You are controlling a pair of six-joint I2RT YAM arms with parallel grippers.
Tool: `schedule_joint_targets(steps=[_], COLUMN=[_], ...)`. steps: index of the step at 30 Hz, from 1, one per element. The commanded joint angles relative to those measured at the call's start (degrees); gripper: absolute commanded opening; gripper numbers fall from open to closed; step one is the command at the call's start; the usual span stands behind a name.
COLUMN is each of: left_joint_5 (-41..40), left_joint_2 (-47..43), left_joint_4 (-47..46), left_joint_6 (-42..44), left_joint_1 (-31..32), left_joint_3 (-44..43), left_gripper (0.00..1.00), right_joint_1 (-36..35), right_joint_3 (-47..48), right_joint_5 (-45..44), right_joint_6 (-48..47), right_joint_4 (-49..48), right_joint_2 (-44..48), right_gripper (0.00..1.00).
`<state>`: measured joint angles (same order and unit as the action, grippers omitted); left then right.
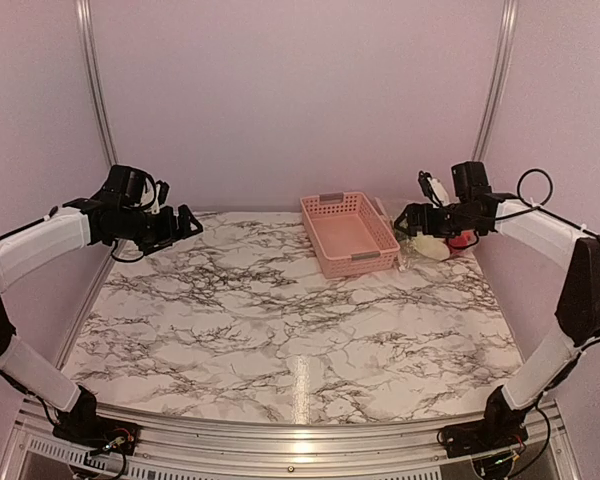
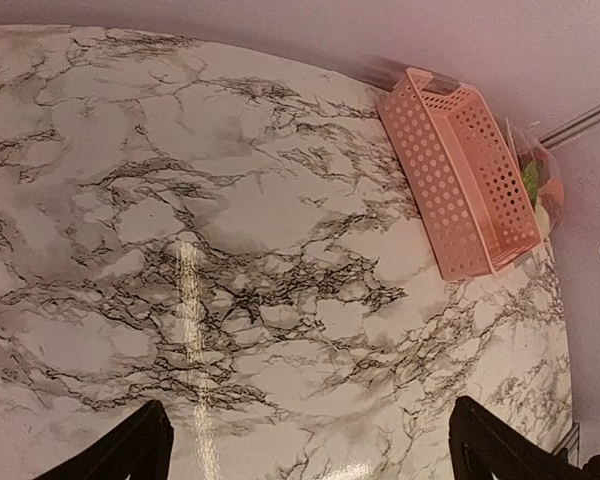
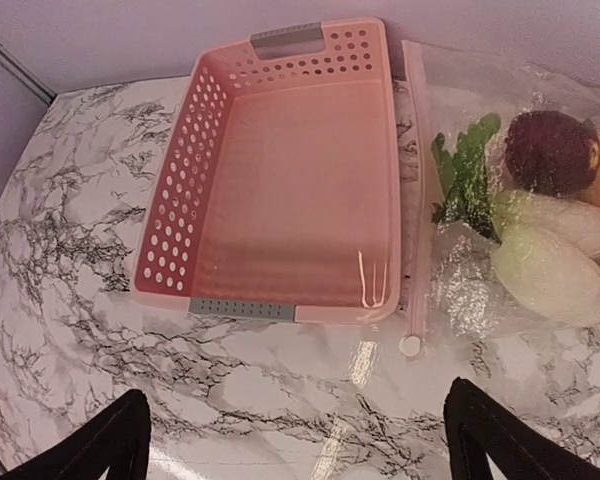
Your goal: Open the zip-top bag and remove the fake food
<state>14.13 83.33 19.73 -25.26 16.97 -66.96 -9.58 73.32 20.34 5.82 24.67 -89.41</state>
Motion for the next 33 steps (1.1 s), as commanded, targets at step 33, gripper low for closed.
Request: schedule_joint_targets(steps=[33], left_joint_5=[-9.9], left_joint_2=[4.9], left_joint_4=[3.4], left_joint_6=[4.0], left_joint_1=[0.5], left_joint_3=[-10.1], left_gripper=[0.99], right_joint_1=[5.2], right_joint_3=[38.6], right_joint_5=[-18.0], right_joint_6=[-4.9], right_joint_4=[13.4], right_joint_2=[-42.8], right_gripper=[0.83])
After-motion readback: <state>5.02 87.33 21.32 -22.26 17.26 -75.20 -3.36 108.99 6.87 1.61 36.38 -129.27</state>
